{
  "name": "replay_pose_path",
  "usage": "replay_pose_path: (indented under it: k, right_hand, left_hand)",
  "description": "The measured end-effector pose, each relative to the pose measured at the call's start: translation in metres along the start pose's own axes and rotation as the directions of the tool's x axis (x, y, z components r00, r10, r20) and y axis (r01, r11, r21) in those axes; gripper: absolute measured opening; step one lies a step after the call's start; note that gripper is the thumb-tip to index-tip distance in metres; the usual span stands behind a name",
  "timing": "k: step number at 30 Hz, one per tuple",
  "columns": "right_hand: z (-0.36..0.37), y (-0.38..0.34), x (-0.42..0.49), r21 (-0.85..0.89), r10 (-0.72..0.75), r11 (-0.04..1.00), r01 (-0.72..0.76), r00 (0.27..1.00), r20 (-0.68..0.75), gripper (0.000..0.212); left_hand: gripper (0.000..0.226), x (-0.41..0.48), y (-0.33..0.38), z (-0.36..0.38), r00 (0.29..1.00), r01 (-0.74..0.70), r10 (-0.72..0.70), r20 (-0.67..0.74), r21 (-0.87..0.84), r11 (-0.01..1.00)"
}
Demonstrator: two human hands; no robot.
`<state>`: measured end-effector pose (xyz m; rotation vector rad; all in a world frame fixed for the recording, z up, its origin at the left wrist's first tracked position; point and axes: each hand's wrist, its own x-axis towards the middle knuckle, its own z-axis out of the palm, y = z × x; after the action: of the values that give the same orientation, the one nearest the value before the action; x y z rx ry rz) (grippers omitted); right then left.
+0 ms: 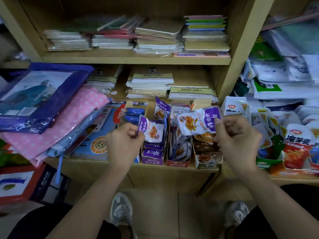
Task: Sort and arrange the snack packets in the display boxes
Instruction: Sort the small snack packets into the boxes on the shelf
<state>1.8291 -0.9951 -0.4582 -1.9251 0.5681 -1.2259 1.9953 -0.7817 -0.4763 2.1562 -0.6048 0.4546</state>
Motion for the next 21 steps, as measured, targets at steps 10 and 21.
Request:
replay_pose_path:
  k: [10,21]
  right_hand:
    - [0.045,-0.030,-0.014,0.181,-0.051,0.983,0.041,0.997,0.051,0.006]
    - [0.107,-0.019,0.028,-0.128,-0.265,0.946,0.298,0.937,0.229,0.005]
  left_hand:
    - [0.020,0.006,0.002,-0.016,0.984,0.124,-0.133,-0.117,-0.081,0.989]
    - [0.014,0.036,-0.012,0.011,0.994,-0.090,0.090,-0.060,0.004,0.996]
